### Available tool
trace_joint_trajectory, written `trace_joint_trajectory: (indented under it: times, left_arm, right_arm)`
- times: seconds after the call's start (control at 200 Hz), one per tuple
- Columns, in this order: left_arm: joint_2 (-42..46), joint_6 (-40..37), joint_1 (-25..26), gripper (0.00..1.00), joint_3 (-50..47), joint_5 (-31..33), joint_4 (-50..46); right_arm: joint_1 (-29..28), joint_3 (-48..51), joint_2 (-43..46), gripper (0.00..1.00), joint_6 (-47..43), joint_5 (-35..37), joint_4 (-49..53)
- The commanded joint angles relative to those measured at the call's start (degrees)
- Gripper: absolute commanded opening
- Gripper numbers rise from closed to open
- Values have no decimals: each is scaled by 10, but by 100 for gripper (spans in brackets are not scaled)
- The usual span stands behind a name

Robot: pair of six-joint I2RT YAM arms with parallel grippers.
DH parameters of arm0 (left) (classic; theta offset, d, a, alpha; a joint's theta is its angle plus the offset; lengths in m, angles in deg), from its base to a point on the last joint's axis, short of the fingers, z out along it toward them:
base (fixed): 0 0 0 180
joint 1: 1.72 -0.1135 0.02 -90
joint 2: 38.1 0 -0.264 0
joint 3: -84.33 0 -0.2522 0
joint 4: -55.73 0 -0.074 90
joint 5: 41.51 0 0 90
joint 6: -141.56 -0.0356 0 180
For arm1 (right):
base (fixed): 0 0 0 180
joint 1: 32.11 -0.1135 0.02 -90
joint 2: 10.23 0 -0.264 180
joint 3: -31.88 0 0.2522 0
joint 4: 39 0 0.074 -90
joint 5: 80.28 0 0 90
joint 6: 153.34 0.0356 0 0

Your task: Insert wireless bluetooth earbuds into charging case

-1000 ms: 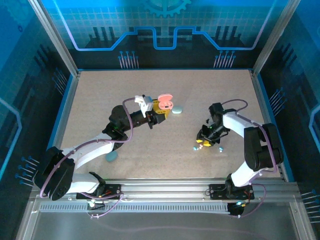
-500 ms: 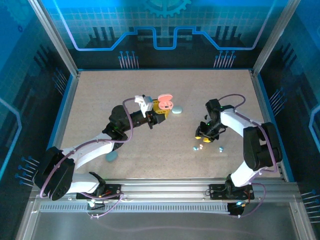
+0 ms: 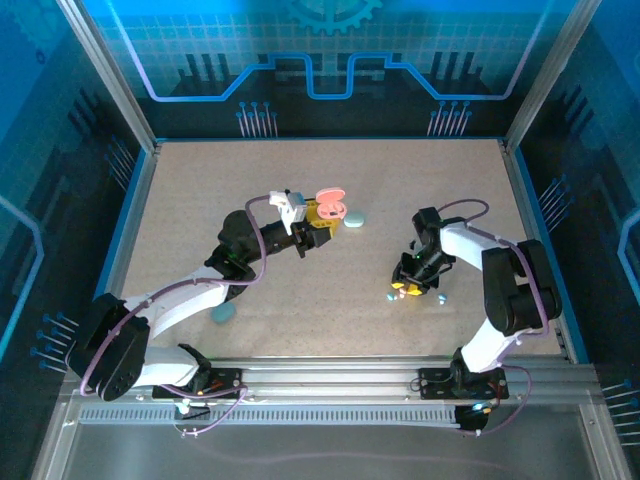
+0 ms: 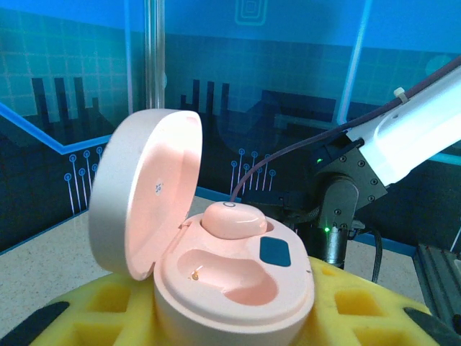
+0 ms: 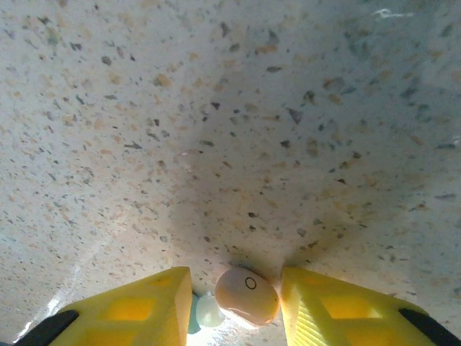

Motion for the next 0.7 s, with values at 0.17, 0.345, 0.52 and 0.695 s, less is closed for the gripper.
trace_joint_trajectory:
  times: [0.17,0.345,0.52,0.695]
  left_arm:
    - [12,0,2,32,5,-9,7]
    - [8,2,3,32,7,-11,10]
    - [5,4,4,32,7,-11,14]
    - [5,4,4,32,7,-10,14]
  right_arm:
    - [-12,0,-8,35,-12,-46,-11]
    - [-21,-2,7,35,-12,-58,-2]
    - [-40,-3,7,35,-8,-65,-4]
    - [-57,-15,2,35,-5,-64,-1]
